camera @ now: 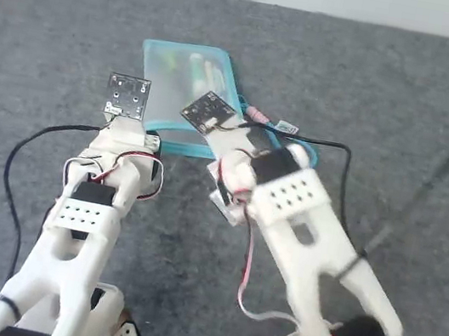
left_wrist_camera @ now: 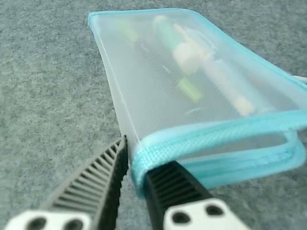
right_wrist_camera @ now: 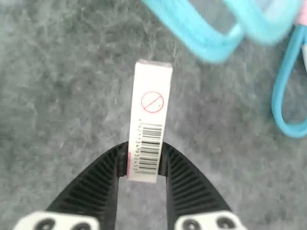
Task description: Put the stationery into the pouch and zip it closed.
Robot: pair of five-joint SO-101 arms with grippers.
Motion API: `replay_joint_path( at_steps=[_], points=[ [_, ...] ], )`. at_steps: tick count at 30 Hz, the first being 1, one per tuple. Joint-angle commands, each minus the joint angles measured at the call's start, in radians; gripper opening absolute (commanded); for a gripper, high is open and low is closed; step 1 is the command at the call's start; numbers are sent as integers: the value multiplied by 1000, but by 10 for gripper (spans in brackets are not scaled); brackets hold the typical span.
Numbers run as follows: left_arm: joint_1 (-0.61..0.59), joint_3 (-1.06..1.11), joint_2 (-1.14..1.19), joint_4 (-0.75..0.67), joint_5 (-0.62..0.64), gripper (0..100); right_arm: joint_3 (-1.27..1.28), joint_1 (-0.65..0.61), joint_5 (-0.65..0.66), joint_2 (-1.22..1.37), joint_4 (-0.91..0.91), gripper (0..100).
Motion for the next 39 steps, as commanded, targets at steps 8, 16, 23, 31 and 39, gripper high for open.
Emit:
replay_joint_path(
  at_steps=[8,16,23,31,39],
  points=[
    [32,-13,-8,-31,-3,12,-351,-4,-77,269,-42,8],
    [34,-15,-8,-31,-3,12,-476,-4,-77,372,-50,9],
    [68,-5,-8,-32,-5,12,-674,-4,-112,539,-15,9],
    [63,-4,-9,-32,-5,12,-918,-10,-166,618,84,167],
    [61,-4,-8,-32,-5,12,-936,-8,-166,559,213,219]
  ],
)
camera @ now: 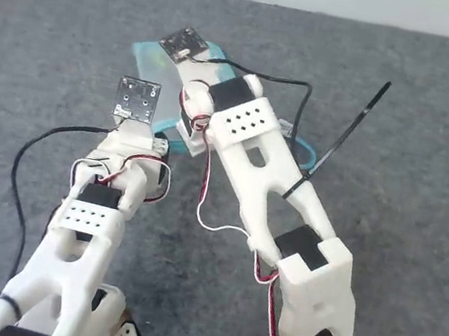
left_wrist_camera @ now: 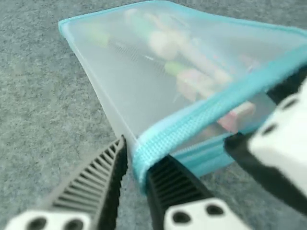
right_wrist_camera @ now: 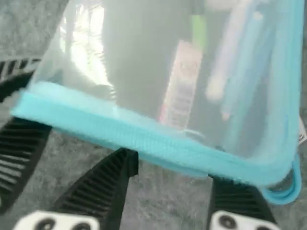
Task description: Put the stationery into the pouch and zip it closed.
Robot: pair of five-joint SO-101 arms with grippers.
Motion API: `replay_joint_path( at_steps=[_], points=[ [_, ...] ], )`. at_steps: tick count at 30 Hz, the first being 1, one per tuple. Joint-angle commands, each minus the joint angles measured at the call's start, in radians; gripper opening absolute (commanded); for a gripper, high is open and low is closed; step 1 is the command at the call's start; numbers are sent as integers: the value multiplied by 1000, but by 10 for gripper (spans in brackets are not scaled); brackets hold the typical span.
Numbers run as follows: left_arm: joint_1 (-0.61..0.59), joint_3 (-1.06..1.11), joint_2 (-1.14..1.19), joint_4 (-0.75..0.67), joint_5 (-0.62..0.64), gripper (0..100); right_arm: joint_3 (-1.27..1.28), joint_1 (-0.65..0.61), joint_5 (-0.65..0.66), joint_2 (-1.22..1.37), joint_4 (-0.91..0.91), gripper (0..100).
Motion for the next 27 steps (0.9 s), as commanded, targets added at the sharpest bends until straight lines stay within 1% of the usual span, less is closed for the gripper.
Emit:
replay_joint_path(
  at_steps=[1,6,9,12,15,18,22,24,27],
  points=[
    [14,-15,-8,-26,-12,12,-69,-4,-11,-108,61,210],
    [14,-13,-11,-26,-12,12,-64,-1,-11,-234,160,199],
    [12,-12,-14,-26,-12,12,-64,27,-11,-311,205,199],
    [12,-12,-14,-26,-12,12,-57,67,2,-384,220,199],
    [12,-12,-14,-26,-12,12,38,94,23,-452,197,199],
    [12,-12,-14,-26,-12,12,241,120,23,-524,65,199],
    [12,-10,-9,-25,-12,12,506,136,5,-591,-205,201],
    [12,-10,-9,-25,-12,12,577,134,-58,-593,-318,202],
    [12,-10,-8,-25,-12,12,603,136,-180,-591,-426,211]
  ],
)
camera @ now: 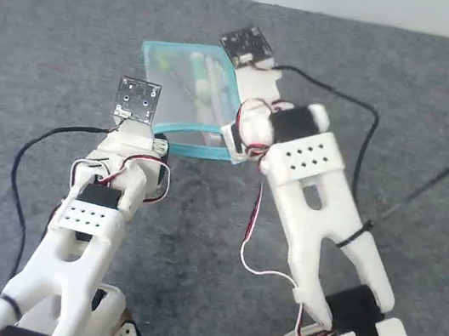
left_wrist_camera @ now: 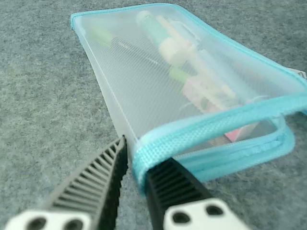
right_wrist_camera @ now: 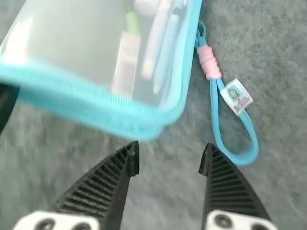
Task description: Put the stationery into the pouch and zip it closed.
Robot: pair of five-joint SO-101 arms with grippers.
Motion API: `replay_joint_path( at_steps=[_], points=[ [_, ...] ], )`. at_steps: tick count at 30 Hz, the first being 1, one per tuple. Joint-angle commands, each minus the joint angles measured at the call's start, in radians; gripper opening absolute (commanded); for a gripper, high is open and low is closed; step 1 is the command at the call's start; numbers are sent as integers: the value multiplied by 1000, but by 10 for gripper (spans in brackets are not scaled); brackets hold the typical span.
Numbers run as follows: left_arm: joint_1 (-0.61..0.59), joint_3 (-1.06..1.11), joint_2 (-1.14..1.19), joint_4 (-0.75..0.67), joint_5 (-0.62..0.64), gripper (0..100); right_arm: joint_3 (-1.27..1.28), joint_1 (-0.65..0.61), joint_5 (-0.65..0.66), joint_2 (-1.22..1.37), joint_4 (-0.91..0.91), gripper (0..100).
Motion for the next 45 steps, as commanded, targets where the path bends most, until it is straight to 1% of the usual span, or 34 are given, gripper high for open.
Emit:
replay_joint_path(
  at_steps=[1,6,9,12,15,17,25,29,32,34,39,43,45],
  points=[
    [12,-10,-8,-25,-5,12,9,13,-138,-68,-139,229],
    [12,-10,-8,-26,-5,12,15,1,-278,-56,-163,352],
    [12,-12,-8,-26,-5,12,14,-8,-356,12,-168,395],
    [12,-12,-14,-26,-5,12,11,-19,-399,125,-168,430],
    [12,-12,-14,-26,-5,12,3,-22,-402,232,-182,455],
    [12,-12,-14,-26,-5,12,-20,-22,-402,288,-189,455],
    [12,-12,-14,-26,-5,12,-98,-45,-402,392,-193,453],
    [2,-10,-14,-26,-5,12,-100,-44,-402,406,-188,453],
    [-69,-18,-15,-25,-5,12,-86,-42,-402,409,-180,453],
    [-94,-24,-15,-21,-3,12,-77,-48,-402,407,-188,453],
    [-72,-21,-8,-26,-3,12,-74,-42,-394,398,-179,453],
    [-74,-21,-9,-26,-3,12,-78,2,-391,349,-113,453],
    [-74,-21,-8,-26,-3,12,-78,33,-358,298,-74,453]
  ],
)
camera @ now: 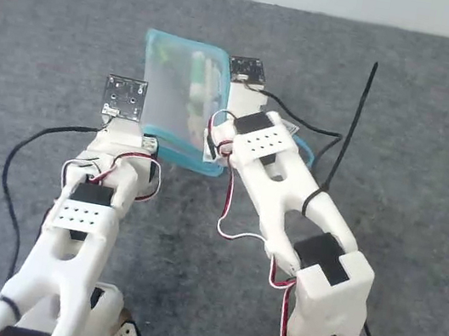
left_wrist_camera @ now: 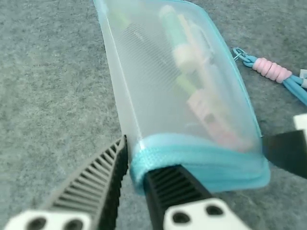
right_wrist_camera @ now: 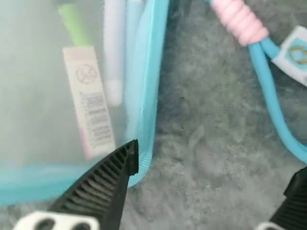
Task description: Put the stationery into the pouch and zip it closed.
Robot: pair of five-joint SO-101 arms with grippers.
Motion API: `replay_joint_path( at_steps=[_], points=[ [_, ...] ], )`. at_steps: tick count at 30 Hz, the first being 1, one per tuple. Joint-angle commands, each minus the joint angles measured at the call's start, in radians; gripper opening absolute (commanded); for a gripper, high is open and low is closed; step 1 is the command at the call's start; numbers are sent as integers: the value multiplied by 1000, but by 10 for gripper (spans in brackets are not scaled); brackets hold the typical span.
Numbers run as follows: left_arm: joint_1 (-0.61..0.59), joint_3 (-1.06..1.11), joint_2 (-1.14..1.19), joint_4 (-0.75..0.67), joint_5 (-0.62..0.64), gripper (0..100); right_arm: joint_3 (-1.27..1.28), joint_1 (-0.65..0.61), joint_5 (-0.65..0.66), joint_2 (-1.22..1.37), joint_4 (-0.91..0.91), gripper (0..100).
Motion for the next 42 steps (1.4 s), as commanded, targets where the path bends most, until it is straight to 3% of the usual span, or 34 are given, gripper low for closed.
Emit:
replay_joint_path(
  at_steps=[1,7,14,15,18,20,27,42],
  points=[
    [-5,-22,-8,-26,0,12,-23,76,52,-117,81,453],
    [-5,-22,-8,-26,3,12,-34,203,75,-243,42,441],
    [3,-22,-8,-26,0,12,-57,214,104,-193,-171,228],
    [2,-22,-8,-26,0,12,-81,208,198,-179,-168,210],
    [-2,-22,-8,-26,0,12,-184,197,707,-119,-64,202],
    [-2,-22,-9,-26,0,12,-242,174,833,-59,-1,202],
    [3,-22,-8,-23,0,12,-410,110,954,159,39,240],
    [5,-22,-8,-25,3,12,-721,163,956,503,47,259]
  ],
)
